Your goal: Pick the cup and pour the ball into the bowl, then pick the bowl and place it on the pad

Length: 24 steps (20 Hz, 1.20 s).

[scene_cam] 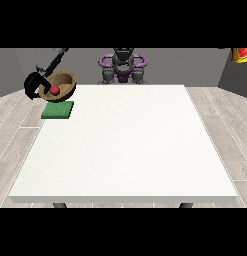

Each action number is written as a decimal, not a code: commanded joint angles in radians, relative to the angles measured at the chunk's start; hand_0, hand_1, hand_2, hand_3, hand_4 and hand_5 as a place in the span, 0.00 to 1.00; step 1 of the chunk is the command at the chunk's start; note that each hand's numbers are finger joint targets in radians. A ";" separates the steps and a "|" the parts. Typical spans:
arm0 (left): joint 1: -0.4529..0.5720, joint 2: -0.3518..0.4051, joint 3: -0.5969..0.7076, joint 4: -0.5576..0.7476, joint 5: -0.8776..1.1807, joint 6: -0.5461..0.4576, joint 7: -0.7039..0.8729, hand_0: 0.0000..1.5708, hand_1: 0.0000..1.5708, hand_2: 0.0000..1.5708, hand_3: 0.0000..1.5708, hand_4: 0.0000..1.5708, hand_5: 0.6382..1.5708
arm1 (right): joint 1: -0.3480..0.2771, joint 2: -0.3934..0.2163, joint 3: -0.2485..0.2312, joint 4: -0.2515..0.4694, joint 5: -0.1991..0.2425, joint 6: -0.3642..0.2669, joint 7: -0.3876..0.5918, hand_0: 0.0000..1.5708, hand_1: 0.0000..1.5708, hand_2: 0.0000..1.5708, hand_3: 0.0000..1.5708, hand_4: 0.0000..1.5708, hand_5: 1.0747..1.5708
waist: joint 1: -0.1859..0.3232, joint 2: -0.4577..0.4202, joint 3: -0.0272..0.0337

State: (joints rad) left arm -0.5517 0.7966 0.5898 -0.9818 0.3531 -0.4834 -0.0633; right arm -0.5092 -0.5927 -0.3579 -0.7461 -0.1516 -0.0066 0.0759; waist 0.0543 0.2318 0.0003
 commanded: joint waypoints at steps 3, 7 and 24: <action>0.010 0.001 -0.013 -0.008 -0.002 0.018 -0.014 0.00 0.00 0.00 0.00 0.76 0.98 | -0.032 -0.006 -0.034 0.074 -0.033 0.032 -0.017 1.00 1.00 1.00 0.38 0.64 1.00 | -0.009 -0.003 0.0002; -0.009 0.036 0.001 -0.036 0.035 0.011 0.038 0.00 0.00 0.00 0.00 0.76 0.99 | -0.043 -0.043 -0.085 0.152 -0.051 -0.015 -0.006 1.00 1.00 1.00 0.64 0.34 0.99 | 0.017 0.007 0.0005; -0.003 0.103 0.010 0.075 0.032 -0.040 -0.066 0.00 0.00 0.00 0.00 0.76 0.99 | -0.135 -0.008 -0.067 0.142 -0.012 -0.190 -0.099 0.80 0.80 0.86 0.58 0.07 0.92 | 0.025 0.074 -0.0002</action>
State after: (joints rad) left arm -0.5419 0.8624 0.5964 -0.9363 0.3789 -0.5025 -0.1320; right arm -0.6265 -0.6002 -0.4431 -0.6004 -0.1903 -0.1497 -0.0053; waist 0.0746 0.2944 0.0002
